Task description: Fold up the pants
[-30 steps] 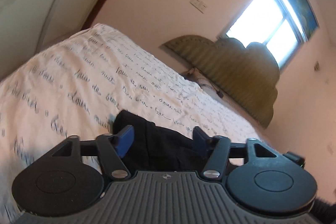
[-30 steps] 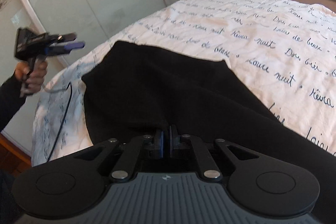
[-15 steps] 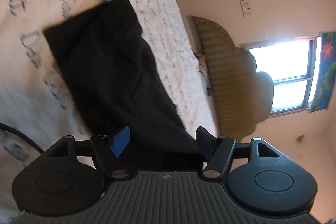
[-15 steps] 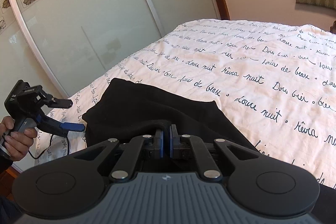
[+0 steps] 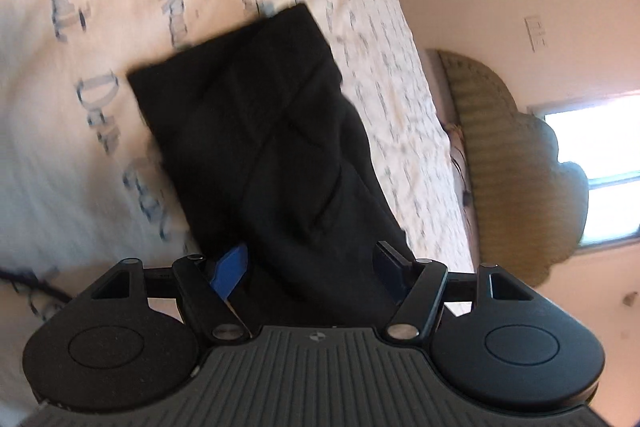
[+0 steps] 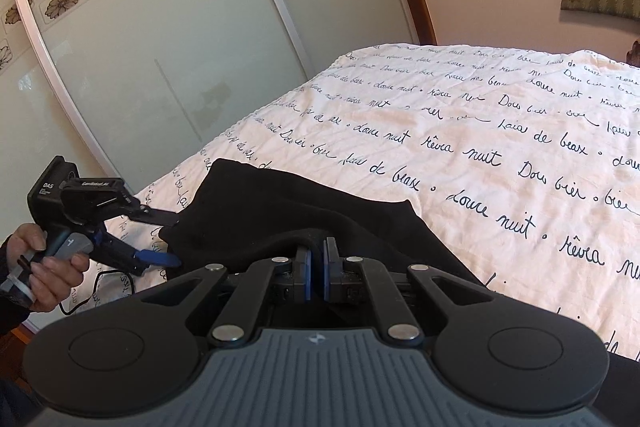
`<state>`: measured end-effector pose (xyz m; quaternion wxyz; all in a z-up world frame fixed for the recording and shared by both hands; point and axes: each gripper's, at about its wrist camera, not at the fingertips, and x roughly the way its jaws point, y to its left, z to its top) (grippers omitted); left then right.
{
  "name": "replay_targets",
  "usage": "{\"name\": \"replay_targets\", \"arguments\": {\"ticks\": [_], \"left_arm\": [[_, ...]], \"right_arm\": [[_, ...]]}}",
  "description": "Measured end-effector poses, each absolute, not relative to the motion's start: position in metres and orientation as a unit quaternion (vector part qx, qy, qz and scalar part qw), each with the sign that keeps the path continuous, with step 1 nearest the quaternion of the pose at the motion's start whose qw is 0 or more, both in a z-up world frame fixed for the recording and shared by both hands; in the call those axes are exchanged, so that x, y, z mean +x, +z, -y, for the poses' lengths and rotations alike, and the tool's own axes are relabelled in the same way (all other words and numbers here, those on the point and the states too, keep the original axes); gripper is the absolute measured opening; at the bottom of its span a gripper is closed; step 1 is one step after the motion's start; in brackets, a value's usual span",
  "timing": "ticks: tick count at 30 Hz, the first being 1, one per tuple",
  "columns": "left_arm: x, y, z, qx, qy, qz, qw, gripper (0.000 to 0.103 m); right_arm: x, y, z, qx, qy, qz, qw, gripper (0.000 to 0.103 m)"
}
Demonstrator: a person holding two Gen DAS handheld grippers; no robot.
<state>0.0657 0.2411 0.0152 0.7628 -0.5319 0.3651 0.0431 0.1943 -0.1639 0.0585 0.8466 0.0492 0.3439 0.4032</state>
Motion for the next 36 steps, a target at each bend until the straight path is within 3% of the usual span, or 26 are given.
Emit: {"name": "replay_targets", "arguments": {"ticks": [3, 5, 6, 12, 18, 21, 24, 25, 28, 32, 36], "left_arm": [[0.067, 0.028, -0.241, -0.471, 0.085, -0.355, 0.803, 0.04], [0.068, 0.034, -0.24, -0.445, 0.087, -0.348, 0.82, 0.007], [0.07, 0.037, -0.241, -0.442, 0.084, -0.345, 0.824, 0.005], [0.061, 0.084, -0.25, -0.372, 0.062, -0.293, 0.878, 0.006], [0.07, 0.019, -0.269, -0.379, 0.11, -0.388, 0.833, 0.009], [0.063, 0.03, -0.268, -0.37, 0.108, -0.368, 0.846, 0.009], [0.06, 0.039, -0.274, -0.36, 0.112, -0.363, 0.852, 0.023], [0.06, 0.035, -0.277, -0.358, 0.118, -0.372, 0.848, 0.035], [0.057, 0.03, -0.274, -0.37, 0.108, -0.381, 0.84, 0.034], [0.036, 0.043, -0.246, -0.366, 0.072, -0.379, 0.847, 0.053], [0.023, 0.051, -0.185, -0.377, -0.021, -0.384, 0.842, 0.053]], "right_arm": [[0.193, 0.059, 0.163, 0.043, 0.403, -0.345, 0.847, 0.005], [0.191, 0.059, 0.162, 0.038, 0.402, -0.345, 0.847, 0.005], [0.191, 0.059, 0.162, 0.035, 0.402, -0.346, 0.847, 0.005], [0.171, 0.066, 0.153, 0.009, 0.414, -0.343, 0.843, 0.005], [0.142, 0.04, 0.129, -0.012, 0.446, -0.377, 0.812, 0.005], [0.139, 0.031, 0.119, -0.021, 0.444, -0.39, 0.807, 0.005], [0.136, 0.034, 0.122, -0.008, 0.452, -0.385, 0.805, 0.005], [0.136, 0.033, 0.123, -0.001, 0.453, -0.386, 0.804, 0.005], [0.138, 0.022, 0.125, 0.009, 0.444, -0.402, 0.801, 0.005], [0.135, 0.021, 0.128, 0.021, 0.443, -0.396, 0.804, 0.005], [0.134, 0.027, 0.131, 0.024, 0.445, -0.386, 0.808, 0.005]]}}
